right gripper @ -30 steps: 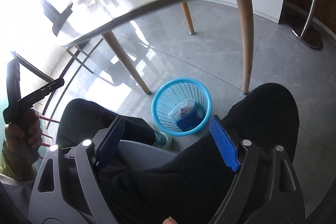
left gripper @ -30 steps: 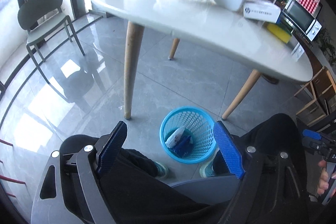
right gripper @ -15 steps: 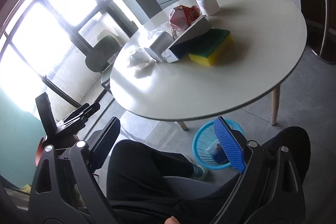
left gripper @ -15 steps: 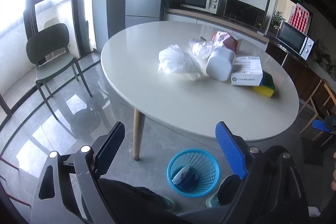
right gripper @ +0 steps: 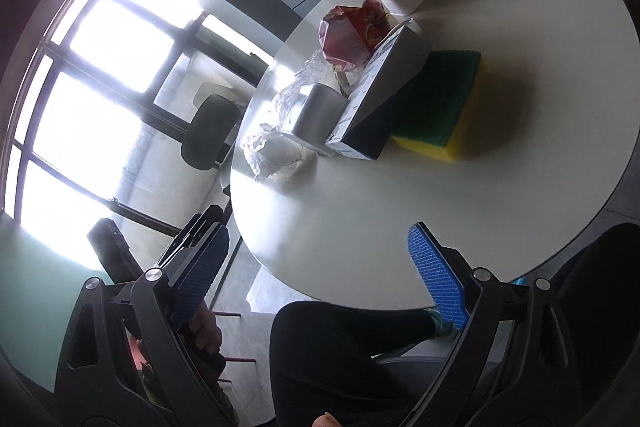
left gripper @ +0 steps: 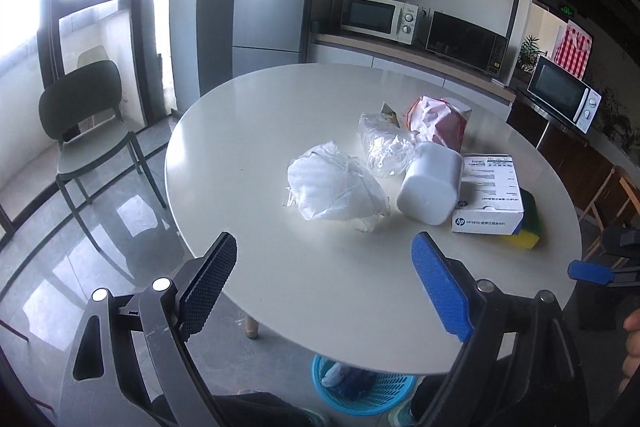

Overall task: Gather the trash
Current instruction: 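Raise both tools back toward the table items, then grasp the plastic-wrapped foam with left tool while right tool grasps white box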

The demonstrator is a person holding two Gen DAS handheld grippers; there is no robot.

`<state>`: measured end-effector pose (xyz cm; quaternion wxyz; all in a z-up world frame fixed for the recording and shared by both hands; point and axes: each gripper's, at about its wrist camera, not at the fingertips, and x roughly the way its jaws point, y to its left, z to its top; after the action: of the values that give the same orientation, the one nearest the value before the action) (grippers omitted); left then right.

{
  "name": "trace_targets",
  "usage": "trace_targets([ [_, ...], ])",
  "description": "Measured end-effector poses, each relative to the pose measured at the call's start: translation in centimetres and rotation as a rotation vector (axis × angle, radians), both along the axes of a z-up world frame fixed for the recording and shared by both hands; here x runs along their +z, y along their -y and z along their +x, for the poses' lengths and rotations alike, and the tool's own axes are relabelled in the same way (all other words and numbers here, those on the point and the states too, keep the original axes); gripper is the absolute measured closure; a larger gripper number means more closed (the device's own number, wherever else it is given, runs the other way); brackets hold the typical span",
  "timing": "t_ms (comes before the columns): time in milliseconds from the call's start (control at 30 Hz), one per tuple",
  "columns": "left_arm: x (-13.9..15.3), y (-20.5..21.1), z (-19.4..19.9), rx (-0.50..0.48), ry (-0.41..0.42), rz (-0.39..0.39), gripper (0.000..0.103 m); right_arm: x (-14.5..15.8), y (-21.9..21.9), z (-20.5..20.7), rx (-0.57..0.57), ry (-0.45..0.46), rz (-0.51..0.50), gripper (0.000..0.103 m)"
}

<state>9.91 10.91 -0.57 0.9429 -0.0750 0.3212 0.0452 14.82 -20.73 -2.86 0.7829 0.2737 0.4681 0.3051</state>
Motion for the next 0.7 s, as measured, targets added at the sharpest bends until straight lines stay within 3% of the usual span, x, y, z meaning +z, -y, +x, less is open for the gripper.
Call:
trace_targets([
  [267, -0.9, -1.6, 3.6, 0.007, -0.041, -0.086, 0.014, -1.5, -0.9, 3.4, -0.051, -0.092, 0.065, 0.016],
  [567, -2.0, -1.8, 6.5, -0.016, -0.086, -0.104, 0.014, -2.6, -1.5, 5.6, -0.087, -0.162, 0.112, 0.016],
  [700, -2.7, -2.6, 7.6, -0.014, -0.112, -0.164, 0.014, -3.1, -2.2, 6.3, -0.08, -0.19, 0.124, 0.019],
])
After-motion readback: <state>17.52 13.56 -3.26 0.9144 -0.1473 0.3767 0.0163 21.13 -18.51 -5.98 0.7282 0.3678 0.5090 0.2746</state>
